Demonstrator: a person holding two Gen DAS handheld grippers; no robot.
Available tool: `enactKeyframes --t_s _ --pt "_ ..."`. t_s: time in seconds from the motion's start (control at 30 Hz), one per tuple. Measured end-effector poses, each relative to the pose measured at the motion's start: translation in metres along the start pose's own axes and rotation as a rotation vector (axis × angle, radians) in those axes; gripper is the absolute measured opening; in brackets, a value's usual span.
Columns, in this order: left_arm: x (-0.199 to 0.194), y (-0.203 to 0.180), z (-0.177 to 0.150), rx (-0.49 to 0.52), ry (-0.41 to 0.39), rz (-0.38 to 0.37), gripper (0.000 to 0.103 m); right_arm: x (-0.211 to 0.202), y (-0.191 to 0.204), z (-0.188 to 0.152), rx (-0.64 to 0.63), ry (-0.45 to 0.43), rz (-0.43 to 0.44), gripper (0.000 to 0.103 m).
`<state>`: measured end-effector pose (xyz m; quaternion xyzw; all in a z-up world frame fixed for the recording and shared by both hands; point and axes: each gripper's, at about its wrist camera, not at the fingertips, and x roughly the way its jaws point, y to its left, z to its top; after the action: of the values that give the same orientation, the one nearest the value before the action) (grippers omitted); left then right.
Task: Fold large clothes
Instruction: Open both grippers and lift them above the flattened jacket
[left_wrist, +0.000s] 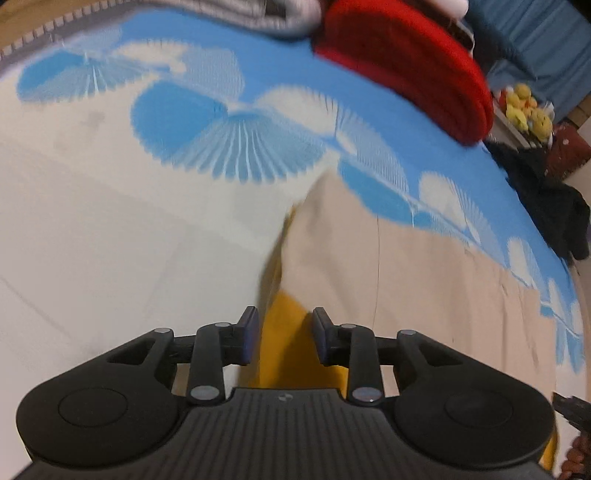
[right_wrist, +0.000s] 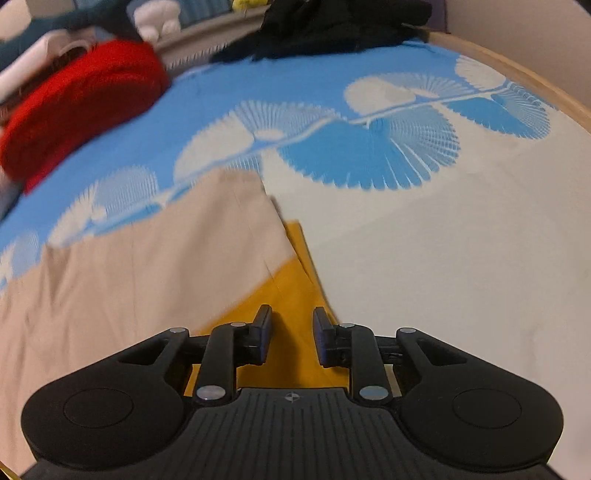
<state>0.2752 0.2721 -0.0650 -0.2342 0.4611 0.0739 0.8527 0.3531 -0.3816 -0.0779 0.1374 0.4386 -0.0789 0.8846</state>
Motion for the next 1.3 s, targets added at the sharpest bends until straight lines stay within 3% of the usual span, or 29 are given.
enactKeyframes --t_s 0.07,0.1,0.13,0.17,0.23,0.3,0.37,0.43,0.5,0.57,0.63,0.7,0.8,0.87,0.97,1.07,1.13,1.17,1.3 --pt "0.002 0.004 -0.006 -0.006 0.017 -0.008 0.033 -0.002 -0.003 -0.007 -0.03 0.028 0.014 0.03" --pt "0.003 0.005 -0.007 0.004 0.022 -0.01 0.012 -0.003 -0.005 -0.011 -0.051 0.042 0.022 0.03" --pt "0.001 0.005 -0.008 0.02 0.011 -0.01 0.0 -0.003 -0.006 -0.013 -0.068 0.051 0.03 0.025" --pt "-0.003 0.003 -0.009 0.029 -0.027 -0.004 0.0 -0.004 -0.007 -0.016 -0.083 0.053 0.039 0.003" --pt "-0.018 -0.005 -0.015 0.045 -0.116 -0.011 0.0 -0.012 -0.013 -0.016 -0.087 0.02 0.047 0.0" --pt "-0.025 -0.018 -0.021 0.101 -0.174 0.031 0.0 -0.028 -0.021 -0.013 -0.022 -0.065 0.081 0.0" --pt "-0.021 -0.026 -0.025 0.114 -0.172 0.117 0.002 -0.04 -0.028 -0.012 0.036 -0.123 0.061 0.0" --pt "-0.021 -0.03 -0.029 0.084 -0.169 0.229 0.009 -0.042 -0.033 -0.012 0.042 -0.156 -0.067 0.0" --pt "-0.033 -0.039 -0.034 0.106 -0.208 0.251 0.035 -0.044 -0.043 -0.012 0.1 -0.158 -0.092 0.0" --pt "-0.051 -0.055 -0.043 0.184 -0.27 0.216 0.041 -0.061 -0.048 -0.014 0.16 -0.209 -0.011 0.003" --pt "-0.06 -0.071 -0.055 0.285 -0.276 0.171 0.041 -0.088 -0.043 -0.017 0.122 -0.315 0.055 0.003" --pt "-0.064 -0.082 -0.067 0.338 -0.235 0.093 0.041 -0.118 -0.033 -0.022 0.049 -0.413 0.111 0.003" --pt "-0.063 -0.098 -0.083 0.405 -0.146 -0.051 0.041 -0.149 -0.022 -0.031 -0.039 -0.444 0.182 0.006" --pt "-0.056 -0.111 -0.094 0.471 -0.097 -0.106 0.042 -0.159 -0.013 -0.042 -0.114 -0.407 0.222 0.022" --pt "-0.039 -0.132 -0.112 0.545 -0.009 -0.148 0.044 -0.144 -0.006 -0.064 -0.196 -0.246 0.266 0.026" --pt "-0.011 -0.148 -0.127 0.579 0.091 -0.092 0.046 -0.104 0.005 -0.075 -0.285 -0.054 0.138 0.026" --pt "0.007 -0.152 -0.135 0.604 0.134 -0.014 0.055 -0.085 0.007 -0.079 -0.315 0.003 0.065 0.026" --pt "0.013 -0.152 -0.136 0.611 0.143 0.014 0.061 -0.077 0.005 -0.079 -0.303 0.031 0.045 0.026" --pt "0.003 -0.142 -0.126 0.587 0.098 0.016 0.062 -0.048 0.003 -0.082 -0.284 0.131 -0.035 0.026"
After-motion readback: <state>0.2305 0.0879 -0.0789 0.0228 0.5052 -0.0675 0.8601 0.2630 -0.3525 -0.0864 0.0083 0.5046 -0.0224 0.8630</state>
